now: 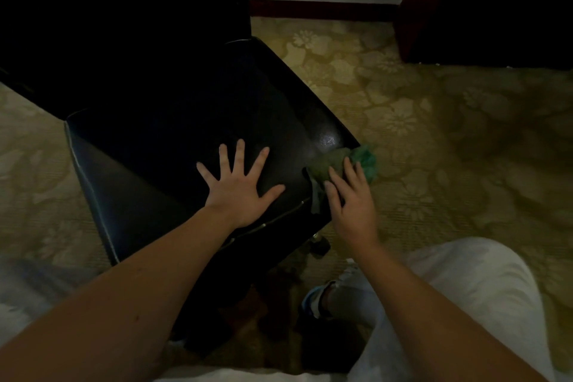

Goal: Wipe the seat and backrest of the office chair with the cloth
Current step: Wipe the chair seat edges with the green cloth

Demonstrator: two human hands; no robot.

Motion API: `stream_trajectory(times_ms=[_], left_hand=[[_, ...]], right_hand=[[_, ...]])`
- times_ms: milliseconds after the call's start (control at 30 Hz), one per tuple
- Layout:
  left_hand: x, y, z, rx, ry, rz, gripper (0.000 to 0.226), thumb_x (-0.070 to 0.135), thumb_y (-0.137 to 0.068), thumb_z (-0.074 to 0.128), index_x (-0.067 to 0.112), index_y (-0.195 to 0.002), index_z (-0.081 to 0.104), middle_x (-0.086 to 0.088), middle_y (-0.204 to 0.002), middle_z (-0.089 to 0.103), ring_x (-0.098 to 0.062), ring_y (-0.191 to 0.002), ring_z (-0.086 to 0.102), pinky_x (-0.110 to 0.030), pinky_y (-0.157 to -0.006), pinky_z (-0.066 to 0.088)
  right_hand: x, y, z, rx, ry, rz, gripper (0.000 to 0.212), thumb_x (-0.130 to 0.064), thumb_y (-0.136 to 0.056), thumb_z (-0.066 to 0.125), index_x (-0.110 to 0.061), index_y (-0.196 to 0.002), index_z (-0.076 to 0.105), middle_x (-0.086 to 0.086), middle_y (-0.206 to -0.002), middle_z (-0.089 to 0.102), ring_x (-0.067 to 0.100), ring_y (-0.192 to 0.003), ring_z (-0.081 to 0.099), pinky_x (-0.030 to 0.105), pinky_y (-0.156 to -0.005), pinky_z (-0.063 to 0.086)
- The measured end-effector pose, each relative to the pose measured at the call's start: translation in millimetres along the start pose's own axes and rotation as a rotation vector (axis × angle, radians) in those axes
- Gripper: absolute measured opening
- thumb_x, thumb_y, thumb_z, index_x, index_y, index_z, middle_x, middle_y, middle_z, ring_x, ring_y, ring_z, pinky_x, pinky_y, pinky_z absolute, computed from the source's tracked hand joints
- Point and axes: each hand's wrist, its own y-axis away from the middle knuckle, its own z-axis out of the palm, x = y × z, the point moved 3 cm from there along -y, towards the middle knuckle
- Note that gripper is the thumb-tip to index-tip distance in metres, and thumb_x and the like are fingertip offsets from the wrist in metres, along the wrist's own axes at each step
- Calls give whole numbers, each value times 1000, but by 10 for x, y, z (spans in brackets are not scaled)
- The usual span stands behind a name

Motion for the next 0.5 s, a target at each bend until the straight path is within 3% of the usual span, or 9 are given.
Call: stream_trajectory(times_ms=[67, 167, 367, 500], left_hand=[[2, 4, 6, 11, 5, -3, 85, 86, -84, 7, 46, -150, -27, -5, -164, -30, -41, -149, -25, -77, -111, -4], [-1, 5, 12, 16, 16, 3, 84, 86, -85, 8, 46, -151, -25, -5, -164, -29, -40, -149, -25, -77, -111, -5], [13, -16, 16, 20, 29, -4, 85, 86, -84, 8, 46, -152, -23, -5, -164, -29, -40, -149, -25, -77, -111, -5], [24, -24, 30, 37, 28, -8, 85, 86, -84, 7, 45, -152, -23, -6, -164, -29, -41, -149, -25, -78, -111, -4]], right_hand=[[4, 14, 3, -24, 47, -85, 44, -39, -102, 43, -15, -135, 61, 9, -155, 40, 31, -148, 26, 42, -117, 27], [90, -71, -54, -28, 92, -135, 36, -30, -100, 56, -17, -133, 62, 8, -153, 43, 30, -146, 30, 42, -115, 31], [175, -206, -157, 4, 39, 83, 37, -29, -99, 59, -21, -135, 61, 8, -158, 34, 32, -149, 23, 36, -114, 23], [142, -171, -147, -65, 51, 64, 43, -34, -99, 58, -22, -140, 55, 7, -161, 28, 29, -151, 17, 35, -115, 19]])
